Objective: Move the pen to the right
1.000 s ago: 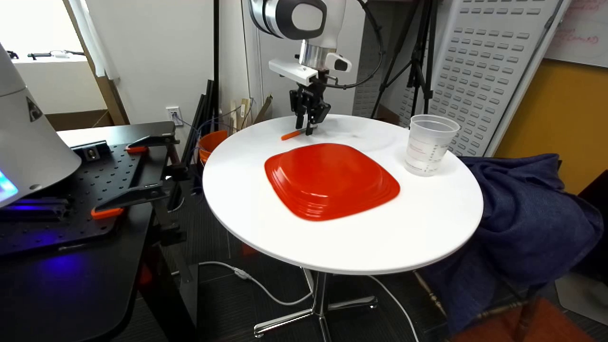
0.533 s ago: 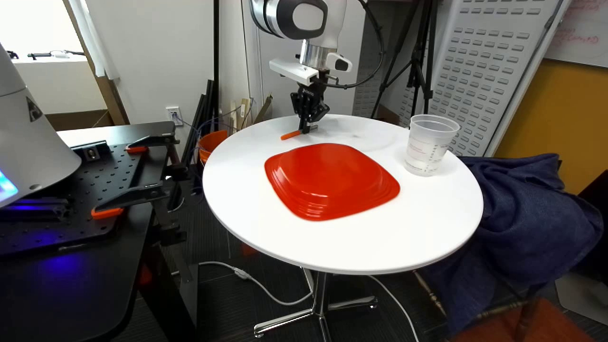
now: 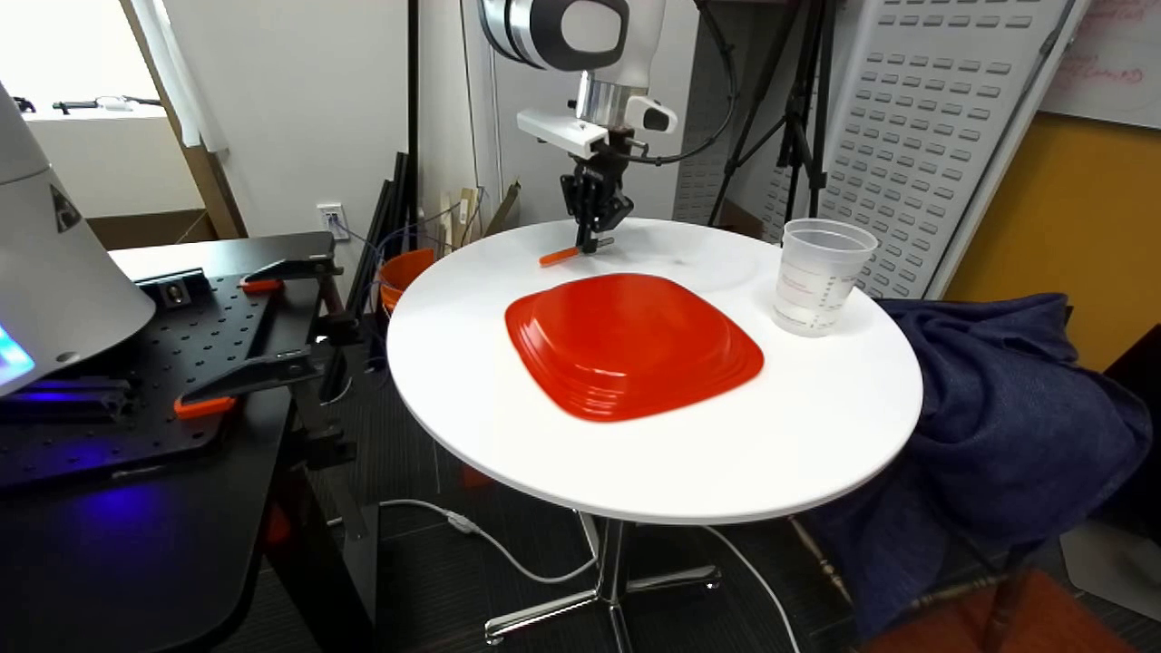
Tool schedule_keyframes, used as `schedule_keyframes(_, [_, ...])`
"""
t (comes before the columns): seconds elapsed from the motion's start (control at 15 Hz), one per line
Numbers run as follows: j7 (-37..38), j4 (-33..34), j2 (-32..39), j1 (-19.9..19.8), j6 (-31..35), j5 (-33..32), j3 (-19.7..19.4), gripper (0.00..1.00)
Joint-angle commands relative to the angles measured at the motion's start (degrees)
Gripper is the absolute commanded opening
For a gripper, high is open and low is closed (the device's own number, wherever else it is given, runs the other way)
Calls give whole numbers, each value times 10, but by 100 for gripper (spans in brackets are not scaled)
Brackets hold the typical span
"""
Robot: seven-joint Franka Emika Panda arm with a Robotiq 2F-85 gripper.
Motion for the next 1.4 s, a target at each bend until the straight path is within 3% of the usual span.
schedule_keyframes(0.0, [45, -41, -51, 19, 17, -17, -21, 3])
schedule_keyframes(0.53, [113, -120, -140, 32, 80, -42, -50, 3])
schedule_keyframes(1.33, [136, -235, -211, 16, 207, -45, -101, 3])
